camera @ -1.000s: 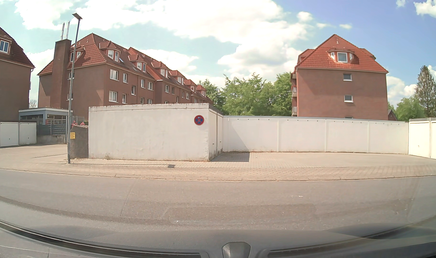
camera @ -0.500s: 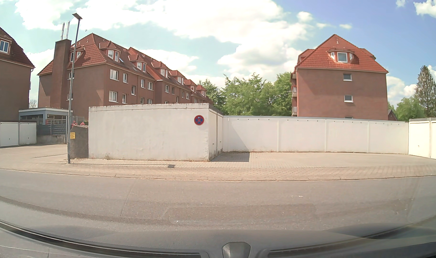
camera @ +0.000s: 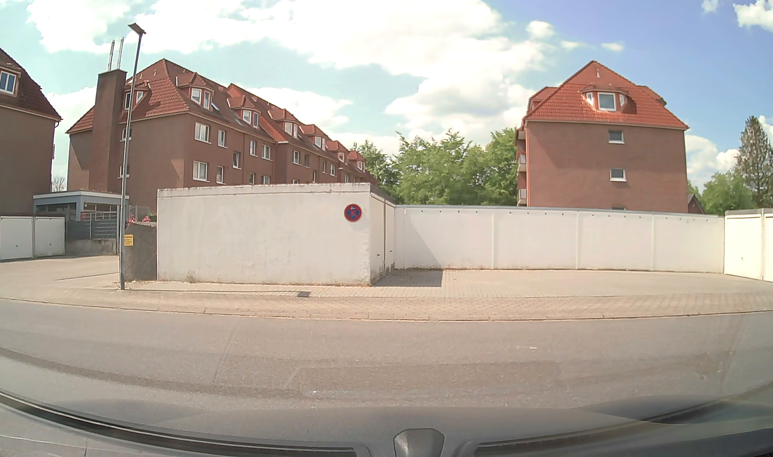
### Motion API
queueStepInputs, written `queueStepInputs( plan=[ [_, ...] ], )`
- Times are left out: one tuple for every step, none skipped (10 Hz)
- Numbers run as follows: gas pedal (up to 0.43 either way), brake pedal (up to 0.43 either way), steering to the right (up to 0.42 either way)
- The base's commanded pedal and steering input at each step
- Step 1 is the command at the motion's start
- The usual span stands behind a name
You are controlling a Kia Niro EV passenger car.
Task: Follow the waypoints while adhering to traffic rules and regulations
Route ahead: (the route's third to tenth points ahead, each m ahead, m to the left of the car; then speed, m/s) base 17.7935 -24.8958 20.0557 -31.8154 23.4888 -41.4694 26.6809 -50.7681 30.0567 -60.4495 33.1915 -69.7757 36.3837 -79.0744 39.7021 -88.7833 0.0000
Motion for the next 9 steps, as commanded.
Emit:
queueStepInputs(
  plan=[
    [0.0,0.561,0.033],
    [0.0,0.567,0.033],
    [0.0,0.555,0.033],
    [0.0,0.567,0.033],
    [0.0,0.561,0.033],
    [0.0,0.561,0.033],
    [0.0,0.561,0.034],
    [0.0,0.567,0.033],
    [0.0,0.561,0.034]
  ],
)
